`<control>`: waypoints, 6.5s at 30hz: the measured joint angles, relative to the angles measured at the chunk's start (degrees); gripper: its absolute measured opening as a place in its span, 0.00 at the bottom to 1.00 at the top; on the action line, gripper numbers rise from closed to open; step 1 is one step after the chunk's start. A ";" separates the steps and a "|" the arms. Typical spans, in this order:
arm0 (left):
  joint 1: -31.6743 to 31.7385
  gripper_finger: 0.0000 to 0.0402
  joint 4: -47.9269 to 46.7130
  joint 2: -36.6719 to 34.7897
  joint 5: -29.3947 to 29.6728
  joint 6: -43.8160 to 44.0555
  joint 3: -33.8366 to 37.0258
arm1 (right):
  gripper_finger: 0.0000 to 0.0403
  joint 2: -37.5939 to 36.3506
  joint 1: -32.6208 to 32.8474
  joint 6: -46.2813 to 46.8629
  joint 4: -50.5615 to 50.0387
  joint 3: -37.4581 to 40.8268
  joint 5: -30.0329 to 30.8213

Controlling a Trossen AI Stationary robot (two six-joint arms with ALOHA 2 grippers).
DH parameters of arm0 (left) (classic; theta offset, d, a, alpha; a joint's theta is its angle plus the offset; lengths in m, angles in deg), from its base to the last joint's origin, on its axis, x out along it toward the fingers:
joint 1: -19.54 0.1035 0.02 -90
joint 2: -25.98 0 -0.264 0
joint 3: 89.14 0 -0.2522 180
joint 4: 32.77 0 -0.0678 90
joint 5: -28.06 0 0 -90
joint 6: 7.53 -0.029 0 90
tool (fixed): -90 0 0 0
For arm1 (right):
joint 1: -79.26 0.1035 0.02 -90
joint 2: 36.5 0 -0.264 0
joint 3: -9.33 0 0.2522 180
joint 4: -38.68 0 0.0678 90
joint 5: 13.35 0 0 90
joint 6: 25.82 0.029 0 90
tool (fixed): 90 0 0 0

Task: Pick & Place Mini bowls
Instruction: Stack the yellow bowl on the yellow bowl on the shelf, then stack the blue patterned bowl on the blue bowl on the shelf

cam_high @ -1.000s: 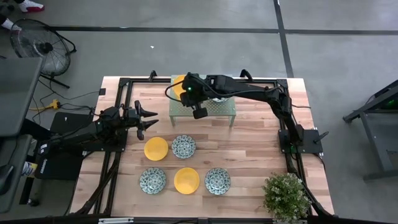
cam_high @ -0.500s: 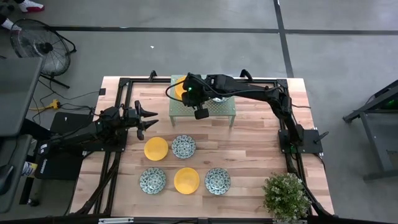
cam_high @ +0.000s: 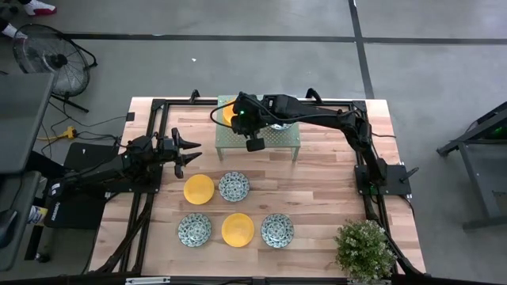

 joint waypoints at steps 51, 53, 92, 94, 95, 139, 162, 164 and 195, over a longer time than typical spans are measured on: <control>-0.01 0.37 0.00 -0.01 -0.03 0.01 0.00 | 0.28 -3.76 10.32 15.56 -11.25 0.05 -5.39; 0.02 0.37 0.00 0.01 -0.02 0.00 0.00 | 0.28 -3.76 11.18 16.37 -12.81 0.65 -5.94; -0.01 0.37 0.00 0.01 0.07 0.02 0.00 | 0.28 -27.12 34.38 82.42 11.37 55.39 -11.36; -0.01 0.37 0.00 0.01 0.17 -0.01 0.00 | 0.28 -27.12 34.38 86.85 11.62 55.39 -11.14; 0.00 0.37 -0.01 0.01 0.20 0.01 0.00 | 0.28 -27.10 34.38 88.74 11.67 55.39 -10.87; 0.00 0.37 0.00 0.01 0.00 0.00 0.00 | 0.27 -13.90 33.29 102.15 23.08 55.23 -19.07; -0.01 0.37 0.00 -0.01 0.04 0.00 0.00 | 0.02 -14.76 33.29 100.18 24.10 55.23 -19.31; 0.00 0.37 0.00 0.00 0.05 0.01 0.00 | 0.02 -15.76 33.29 100.02 24.00 55.23 -19.22; 0.00 0.37 0.00 0.00 -0.06 -0.01 0.00 | 0.01 -41.51 20.79 74.94 12.37 55.17 -18.03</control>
